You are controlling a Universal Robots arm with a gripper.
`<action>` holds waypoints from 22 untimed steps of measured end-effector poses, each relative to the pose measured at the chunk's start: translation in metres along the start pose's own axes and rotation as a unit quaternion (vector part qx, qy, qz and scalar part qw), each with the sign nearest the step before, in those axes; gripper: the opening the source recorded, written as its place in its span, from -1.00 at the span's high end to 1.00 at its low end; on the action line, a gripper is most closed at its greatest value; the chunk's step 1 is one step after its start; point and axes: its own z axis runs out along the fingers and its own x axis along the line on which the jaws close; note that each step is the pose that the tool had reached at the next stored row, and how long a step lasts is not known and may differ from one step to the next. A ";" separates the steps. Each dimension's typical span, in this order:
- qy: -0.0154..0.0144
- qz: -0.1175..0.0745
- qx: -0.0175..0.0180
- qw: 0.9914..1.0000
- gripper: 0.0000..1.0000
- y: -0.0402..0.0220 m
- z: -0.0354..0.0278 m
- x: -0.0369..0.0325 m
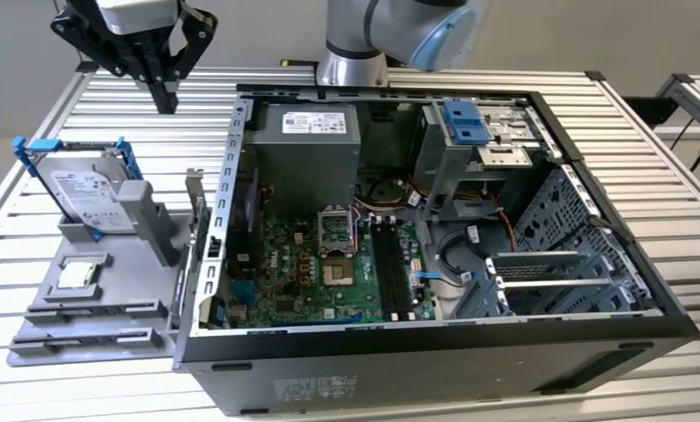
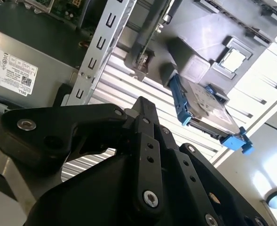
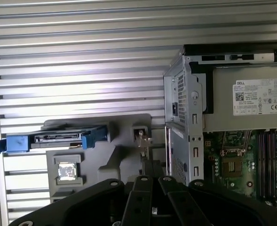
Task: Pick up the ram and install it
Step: 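Reach for the ram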
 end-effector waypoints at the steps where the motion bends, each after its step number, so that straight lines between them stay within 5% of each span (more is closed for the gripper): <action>1: 0.000 0.000 0.000 1.000 1.00 -0.0002 -0.0001 0.0020; 22: 0.000 0.000 0.000 1.000 1.00 -0.0029 -0.0008 0.0406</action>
